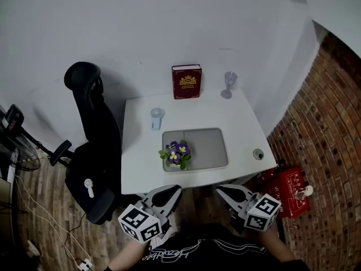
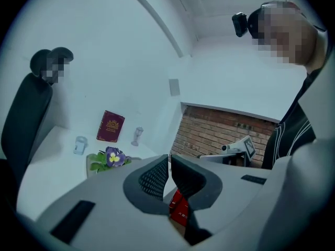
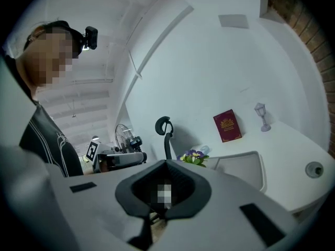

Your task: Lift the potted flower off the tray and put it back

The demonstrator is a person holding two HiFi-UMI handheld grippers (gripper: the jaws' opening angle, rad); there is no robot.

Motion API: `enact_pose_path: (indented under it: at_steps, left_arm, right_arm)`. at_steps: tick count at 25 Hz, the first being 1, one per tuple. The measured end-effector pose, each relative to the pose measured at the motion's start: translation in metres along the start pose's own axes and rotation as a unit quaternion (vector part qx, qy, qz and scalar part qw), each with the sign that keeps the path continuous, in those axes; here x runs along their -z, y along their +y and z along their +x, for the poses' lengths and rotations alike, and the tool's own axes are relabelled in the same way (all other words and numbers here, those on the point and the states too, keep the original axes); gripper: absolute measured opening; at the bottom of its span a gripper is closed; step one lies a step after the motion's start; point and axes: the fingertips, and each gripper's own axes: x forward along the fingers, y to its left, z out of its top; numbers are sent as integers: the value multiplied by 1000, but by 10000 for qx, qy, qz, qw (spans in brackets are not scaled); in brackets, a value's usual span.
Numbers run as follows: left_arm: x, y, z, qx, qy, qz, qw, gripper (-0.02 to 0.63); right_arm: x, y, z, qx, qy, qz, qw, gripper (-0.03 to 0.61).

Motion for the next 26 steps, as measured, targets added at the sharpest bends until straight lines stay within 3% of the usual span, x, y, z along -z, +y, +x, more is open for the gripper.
enact_pose_path:
  at_steps: [4, 9, 26]
  left_arm:
    - [2, 2, -1, -41, 17, -15, 10000, 43]
    - [3, 10, -9, -275, -3, -63, 9996, 43]
    - [-7, 20, -16, -439, -82, 27, 9990, 43]
  right_arm:
    - [0, -2, -2, 103, -47, -160, 9998, 0]
    - [-1, 0, 5, -29, -83, -60, 9999, 0]
    - [-14, 9, 19, -327, -59, -203, 9992, 2]
